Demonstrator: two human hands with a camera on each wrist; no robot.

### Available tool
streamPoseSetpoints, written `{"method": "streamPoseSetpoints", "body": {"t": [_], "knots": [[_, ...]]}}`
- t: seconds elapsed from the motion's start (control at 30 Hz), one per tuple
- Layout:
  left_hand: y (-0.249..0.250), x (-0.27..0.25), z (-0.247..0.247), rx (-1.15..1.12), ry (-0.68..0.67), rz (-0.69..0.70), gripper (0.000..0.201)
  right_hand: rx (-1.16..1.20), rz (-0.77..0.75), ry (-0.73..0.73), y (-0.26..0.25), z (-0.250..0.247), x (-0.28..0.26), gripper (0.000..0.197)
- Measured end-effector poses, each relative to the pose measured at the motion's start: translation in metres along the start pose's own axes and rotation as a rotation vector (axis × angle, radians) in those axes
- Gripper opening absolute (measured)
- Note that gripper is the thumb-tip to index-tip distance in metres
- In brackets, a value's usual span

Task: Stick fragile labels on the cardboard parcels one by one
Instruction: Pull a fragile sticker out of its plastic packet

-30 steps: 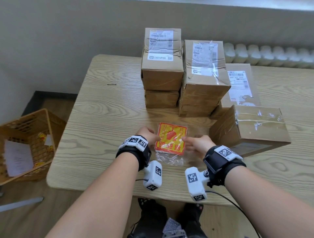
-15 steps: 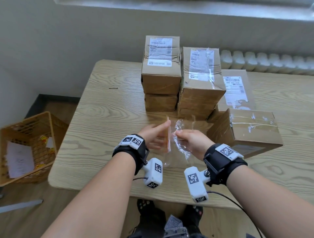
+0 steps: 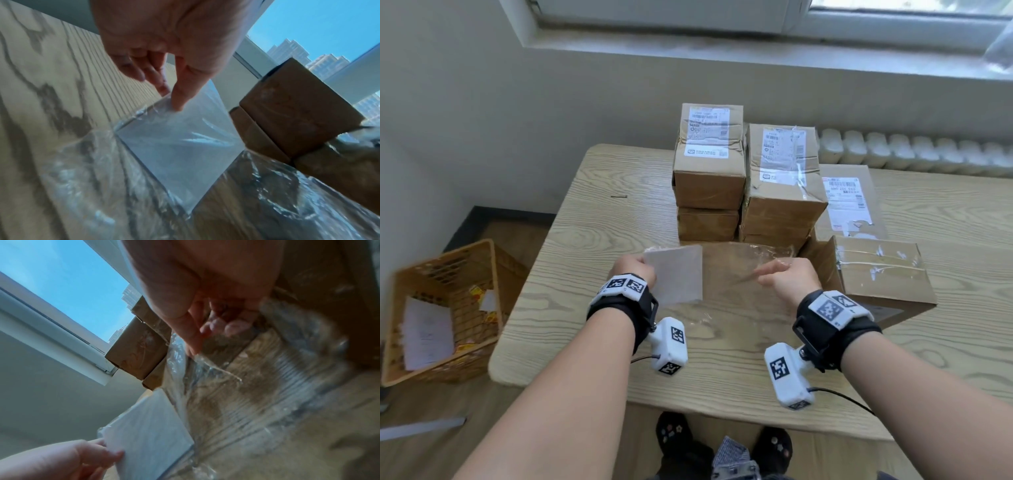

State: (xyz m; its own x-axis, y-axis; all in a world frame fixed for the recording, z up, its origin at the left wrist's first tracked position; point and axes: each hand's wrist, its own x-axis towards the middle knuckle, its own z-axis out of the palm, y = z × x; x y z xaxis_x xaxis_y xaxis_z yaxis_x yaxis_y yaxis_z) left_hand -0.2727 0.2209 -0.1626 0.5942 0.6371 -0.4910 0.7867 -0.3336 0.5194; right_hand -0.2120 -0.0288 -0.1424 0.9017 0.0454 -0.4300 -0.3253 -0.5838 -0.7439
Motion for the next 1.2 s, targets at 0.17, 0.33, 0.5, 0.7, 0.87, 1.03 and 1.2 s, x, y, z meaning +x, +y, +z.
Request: {"method": "streamPoseSetpoints", "body": {"t": [0.17,0.33,0.5,0.7,0.87,1.03,1.2], "knots": [[0.006,0.006,-0.014,-0.428,0.139,-0.014,0.027,0.054,-0.078,0.103,-0.007,-0.002,0.001,0.031],[0.005,0.004,-0.024,-1.019,0.028,-0.132,0.041,0.164,-0.090,0.116,0.000,-0.001,-0.005,0.047],[-0.013,0.001,-0.014,-0.666,-0.094,-0.180,0.044,-0.095,-0.006,-0.109,0.010,0.006,-0.004,0.029],[-0.029,-0.004,0.015,0.065,-0.108,-0.032,0.008,0.033,0.376,-0.294,0.036,0.028,0.007,0.023],[-0.036,0.008,0.024,0.029,0.002,-0.041,0.052,0.561,0.567,-0.224,0.039,0.033,0.017,0.024],[-0.041,0.018,0.032,-0.016,-0.054,-0.001,0.057,0.320,0.491,-0.570,0.035,0.046,0.014,0.033],[-0.046,0.022,0.038,-0.135,-0.089,-0.062,0.026,0.248,0.423,-0.602,0.025,0.059,0.011,0.038]]}}
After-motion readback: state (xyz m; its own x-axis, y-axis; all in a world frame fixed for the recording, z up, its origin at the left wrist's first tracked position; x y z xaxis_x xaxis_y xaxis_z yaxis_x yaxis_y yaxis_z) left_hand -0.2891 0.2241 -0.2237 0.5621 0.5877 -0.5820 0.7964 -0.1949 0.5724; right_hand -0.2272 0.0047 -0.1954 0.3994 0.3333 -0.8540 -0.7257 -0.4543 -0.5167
